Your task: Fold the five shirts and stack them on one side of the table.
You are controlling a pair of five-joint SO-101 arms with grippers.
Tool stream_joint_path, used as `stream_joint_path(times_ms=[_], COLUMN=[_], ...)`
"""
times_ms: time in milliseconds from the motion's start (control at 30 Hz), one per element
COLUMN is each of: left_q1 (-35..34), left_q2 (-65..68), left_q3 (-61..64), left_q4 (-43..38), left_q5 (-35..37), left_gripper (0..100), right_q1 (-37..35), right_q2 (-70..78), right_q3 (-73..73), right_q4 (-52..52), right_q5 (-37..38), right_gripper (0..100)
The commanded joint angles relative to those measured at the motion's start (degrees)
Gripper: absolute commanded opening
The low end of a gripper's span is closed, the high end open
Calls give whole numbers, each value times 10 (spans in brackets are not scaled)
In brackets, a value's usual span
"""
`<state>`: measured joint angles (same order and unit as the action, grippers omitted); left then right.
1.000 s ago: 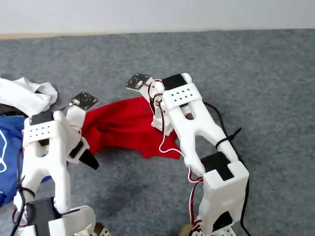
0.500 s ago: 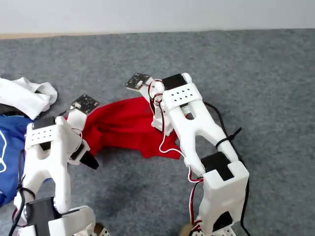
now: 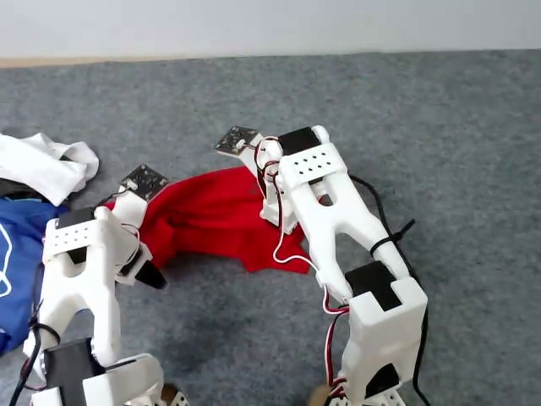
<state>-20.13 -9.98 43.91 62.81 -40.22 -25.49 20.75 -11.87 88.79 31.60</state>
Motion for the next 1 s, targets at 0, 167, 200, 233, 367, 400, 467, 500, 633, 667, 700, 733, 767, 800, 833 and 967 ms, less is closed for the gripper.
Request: stream_joint_path(times_ms=[0, 167, 200, 233, 367, 400, 467, 500, 633, 667, 700, 733, 767, 800, 833, 967], left_q1=[-3, -2, -2, -2, -12, -17, -24, -24, -21, -21, -21, -20, -20, -20, -20, -13], left_q2=[-3, 4, 15, 30, 87, 98, 109, 113, 118, 118, 120, 120, 120, 121, 121, 120], left_q3=[2, 3, 0, -2, -36, -50, -67, -69, -67, -67, -68, -69, -69, -69, -69, -70], left_q4=[-28, -33, -34, -34, -33, -25, -16, -14, -14, -14, -14, -14, -15, -16, -17, -18], left_q5=[-4, -22, -22, -23, -21, -21, -21, -21, -23, -23, -23, -23, -23, -23, -23, -23], left_gripper=[291, 288, 288, 288, 287, 287, 286, 280, 235, 223, 211, 198, 186, 174, 160, 95], right_q1=[6, 6, 6, 6, 7, 7, 7, 7, 7, 7, 6, 6, 6, 6, 6, 6], right_q2=[-9, -9, -9, -9, -9, -9, -9, -9, -9, -9, -9, -9, -9, -9, -9, -9], right_q3=[-24, -24, -24, -24, -24, -24, -24, -24, -24, -24, -24, -24, -24, -24, -24, -24], right_q4=[3, 3, 3, 3, 3, 3, 3, 3, 3, 3, 3, 3, 3, 3, 3, 3], right_q5=[3, 3, 3, 3, 3, 3, 3, 3, 3, 3, 3, 3, 3, 3, 3, 3], right_gripper=[10, 10, 10, 10, 10, 10, 10, 10, 10, 10, 10, 10, 10, 10, 10, 10])
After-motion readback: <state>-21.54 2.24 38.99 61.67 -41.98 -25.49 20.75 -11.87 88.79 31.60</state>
